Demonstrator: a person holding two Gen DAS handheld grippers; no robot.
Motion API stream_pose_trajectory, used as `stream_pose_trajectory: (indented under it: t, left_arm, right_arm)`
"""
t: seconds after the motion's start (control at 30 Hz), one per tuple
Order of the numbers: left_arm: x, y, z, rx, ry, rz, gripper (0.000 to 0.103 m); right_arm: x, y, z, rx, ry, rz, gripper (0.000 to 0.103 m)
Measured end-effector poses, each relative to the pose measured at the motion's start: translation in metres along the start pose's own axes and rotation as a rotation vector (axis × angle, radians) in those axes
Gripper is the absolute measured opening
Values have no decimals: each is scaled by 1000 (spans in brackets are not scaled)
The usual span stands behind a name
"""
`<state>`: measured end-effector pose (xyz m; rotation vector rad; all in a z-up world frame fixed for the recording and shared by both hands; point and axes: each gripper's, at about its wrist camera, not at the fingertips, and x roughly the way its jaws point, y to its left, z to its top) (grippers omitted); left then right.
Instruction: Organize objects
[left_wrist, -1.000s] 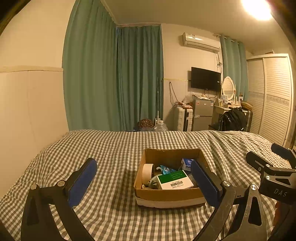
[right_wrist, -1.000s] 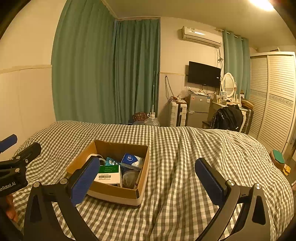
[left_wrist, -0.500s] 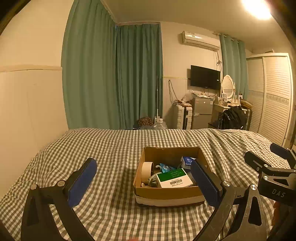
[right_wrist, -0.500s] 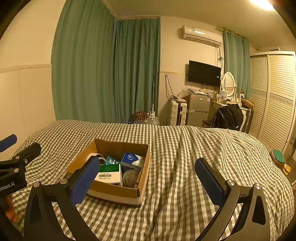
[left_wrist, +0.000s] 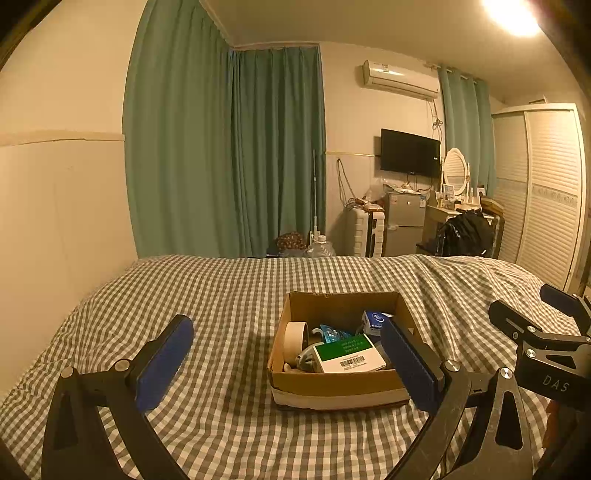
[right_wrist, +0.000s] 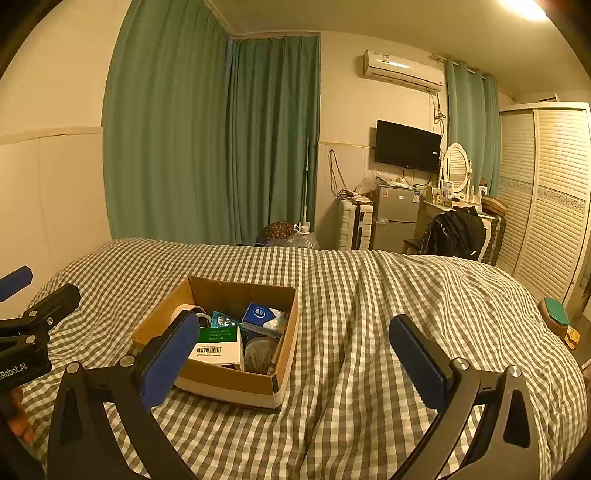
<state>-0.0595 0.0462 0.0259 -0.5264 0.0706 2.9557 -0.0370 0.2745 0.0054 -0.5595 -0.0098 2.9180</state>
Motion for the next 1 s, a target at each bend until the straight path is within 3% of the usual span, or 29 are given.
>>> stream_pose_trajectory:
  t: [1.0]
  left_arm:
    - [-2,2,-7,5,11,13,103]
  right_arm:
    - [3,7,-9,-6,15,-1,103]
